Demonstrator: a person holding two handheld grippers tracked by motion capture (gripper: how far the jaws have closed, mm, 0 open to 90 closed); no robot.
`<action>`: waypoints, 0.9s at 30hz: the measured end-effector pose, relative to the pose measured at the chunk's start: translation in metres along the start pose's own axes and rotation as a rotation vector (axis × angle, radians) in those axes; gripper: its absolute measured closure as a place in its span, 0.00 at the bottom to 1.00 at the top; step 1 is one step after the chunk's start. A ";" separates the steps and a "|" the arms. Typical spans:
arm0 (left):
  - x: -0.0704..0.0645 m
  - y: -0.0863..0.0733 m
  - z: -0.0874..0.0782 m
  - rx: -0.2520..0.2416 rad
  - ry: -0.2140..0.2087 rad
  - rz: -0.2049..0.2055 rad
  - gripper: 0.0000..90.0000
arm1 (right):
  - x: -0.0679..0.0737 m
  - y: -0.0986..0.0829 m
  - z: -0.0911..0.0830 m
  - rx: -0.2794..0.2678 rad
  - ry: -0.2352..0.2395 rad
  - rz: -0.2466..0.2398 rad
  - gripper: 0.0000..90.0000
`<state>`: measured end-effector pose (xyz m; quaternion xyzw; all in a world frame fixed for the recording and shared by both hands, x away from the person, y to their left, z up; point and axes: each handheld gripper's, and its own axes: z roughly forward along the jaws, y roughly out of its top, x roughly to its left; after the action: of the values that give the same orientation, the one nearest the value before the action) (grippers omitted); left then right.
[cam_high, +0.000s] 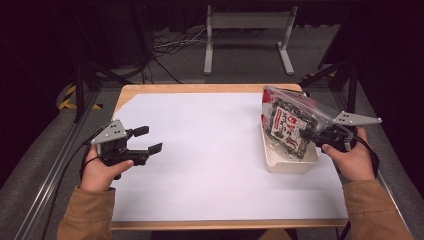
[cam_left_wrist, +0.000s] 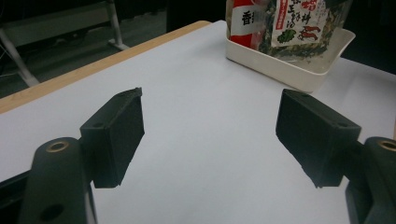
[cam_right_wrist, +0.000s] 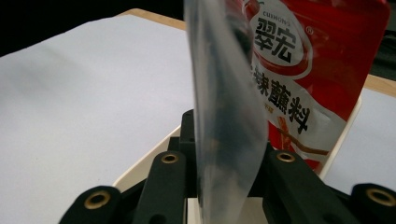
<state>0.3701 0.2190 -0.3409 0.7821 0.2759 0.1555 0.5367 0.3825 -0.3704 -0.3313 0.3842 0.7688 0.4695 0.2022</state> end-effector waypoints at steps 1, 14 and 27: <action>0.000 0.000 0.000 0.004 -0.002 -0.001 0.27 | 0.000 -0.001 0.000 -0.005 0.002 0.006 0.84; 0.003 -0.006 -0.005 0.017 0.014 -0.013 0.27 | -0.009 -0.022 -0.003 -0.066 0.016 0.043 0.84; 0.008 -0.015 -0.012 0.025 0.022 -0.045 0.28 | -0.007 -0.011 -0.002 -0.088 0.008 0.058 0.79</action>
<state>0.3657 0.2369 -0.3511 0.7806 0.3015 0.1484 0.5270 0.3813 -0.3796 -0.3405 0.3951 0.7369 0.5099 0.2022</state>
